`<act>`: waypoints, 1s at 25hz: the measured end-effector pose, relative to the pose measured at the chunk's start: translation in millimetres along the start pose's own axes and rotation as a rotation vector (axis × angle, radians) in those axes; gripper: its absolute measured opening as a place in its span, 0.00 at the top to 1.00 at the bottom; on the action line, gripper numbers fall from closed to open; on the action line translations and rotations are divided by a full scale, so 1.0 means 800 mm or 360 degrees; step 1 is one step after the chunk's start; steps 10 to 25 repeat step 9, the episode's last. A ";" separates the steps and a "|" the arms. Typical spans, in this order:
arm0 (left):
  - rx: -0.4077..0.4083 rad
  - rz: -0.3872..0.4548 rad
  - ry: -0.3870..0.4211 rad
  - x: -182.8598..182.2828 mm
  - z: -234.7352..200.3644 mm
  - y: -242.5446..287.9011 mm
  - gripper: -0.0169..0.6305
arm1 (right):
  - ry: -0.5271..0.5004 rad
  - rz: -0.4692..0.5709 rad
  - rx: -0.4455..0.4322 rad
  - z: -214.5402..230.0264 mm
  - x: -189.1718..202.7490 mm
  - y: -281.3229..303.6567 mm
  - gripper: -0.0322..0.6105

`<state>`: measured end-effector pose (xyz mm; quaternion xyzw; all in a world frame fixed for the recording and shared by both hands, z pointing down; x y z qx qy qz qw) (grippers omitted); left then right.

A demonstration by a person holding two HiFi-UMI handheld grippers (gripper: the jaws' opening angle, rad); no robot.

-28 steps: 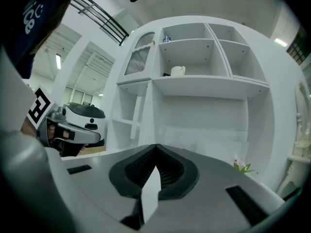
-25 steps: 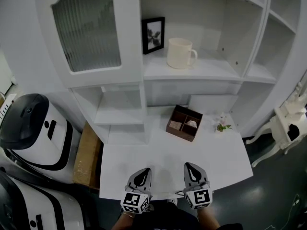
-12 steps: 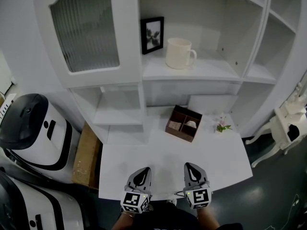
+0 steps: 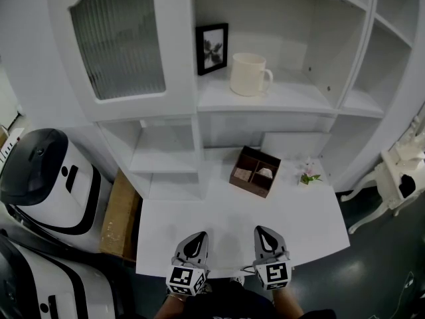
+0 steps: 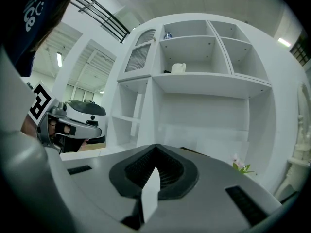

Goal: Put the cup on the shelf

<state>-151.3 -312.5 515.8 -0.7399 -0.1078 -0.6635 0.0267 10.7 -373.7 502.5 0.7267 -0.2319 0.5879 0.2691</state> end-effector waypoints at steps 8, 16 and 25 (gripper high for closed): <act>0.0002 -0.0009 0.0011 0.000 0.004 0.002 0.97 | 0.0000 -0.0001 -0.0004 0.004 0.003 -0.003 0.94; 0.0000 -0.0008 0.0010 0.000 0.004 0.001 0.97 | -0.0005 -0.0004 -0.0002 0.005 0.004 -0.003 0.94; 0.0000 -0.0008 0.0010 0.000 0.004 0.001 0.97 | -0.0005 -0.0004 -0.0002 0.005 0.004 -0.003 0.94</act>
Point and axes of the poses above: the fingertips, and each gripper's own axes: y forward along the fingers, z to its right, x out of its underside, the point moved 2 cm from there along -y, backward along the fingers, and after that the axes turned 1 degree about x, right-handed, at the moved point
